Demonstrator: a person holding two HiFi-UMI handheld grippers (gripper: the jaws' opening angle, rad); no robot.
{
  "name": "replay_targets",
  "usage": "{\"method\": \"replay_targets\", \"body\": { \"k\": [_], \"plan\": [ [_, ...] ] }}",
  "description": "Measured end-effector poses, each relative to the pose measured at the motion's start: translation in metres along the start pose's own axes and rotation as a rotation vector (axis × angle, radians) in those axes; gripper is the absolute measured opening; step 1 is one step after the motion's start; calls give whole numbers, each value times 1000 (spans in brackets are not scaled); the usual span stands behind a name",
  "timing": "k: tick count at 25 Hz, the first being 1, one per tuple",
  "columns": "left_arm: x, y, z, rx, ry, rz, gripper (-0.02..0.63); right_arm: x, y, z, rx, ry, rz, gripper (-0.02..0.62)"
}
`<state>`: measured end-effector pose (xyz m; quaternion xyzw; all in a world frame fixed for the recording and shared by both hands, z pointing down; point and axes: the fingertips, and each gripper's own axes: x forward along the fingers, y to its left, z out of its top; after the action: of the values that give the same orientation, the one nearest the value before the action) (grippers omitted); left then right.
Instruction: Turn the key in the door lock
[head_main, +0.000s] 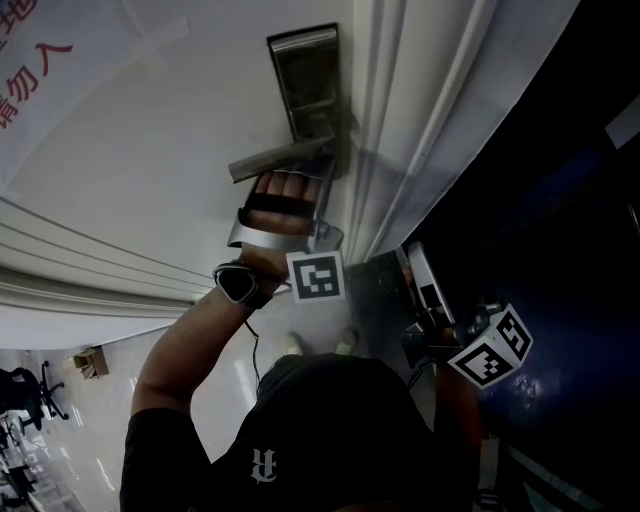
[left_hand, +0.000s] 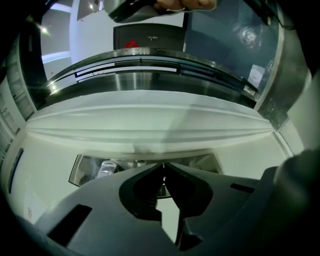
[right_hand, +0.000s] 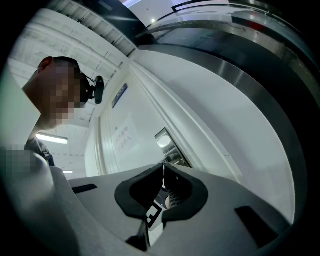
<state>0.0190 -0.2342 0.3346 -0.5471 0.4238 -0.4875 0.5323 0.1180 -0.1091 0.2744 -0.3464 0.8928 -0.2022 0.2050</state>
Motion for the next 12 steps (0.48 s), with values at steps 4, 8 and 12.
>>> {"method": "replay_targets", "body": {
  "k": [4,8,12],
  "plan": [
    [0,0,0,-19,-28,3,14,2,0,-3,-1,9,-3,15],
    [-6,1,2,-54,-58,14,21,3,3,-6,-3,18,0,15],
    [-21,2,7,-114,-103,24,31,5,5,-6,-7,21,4,15]
  ]
}}
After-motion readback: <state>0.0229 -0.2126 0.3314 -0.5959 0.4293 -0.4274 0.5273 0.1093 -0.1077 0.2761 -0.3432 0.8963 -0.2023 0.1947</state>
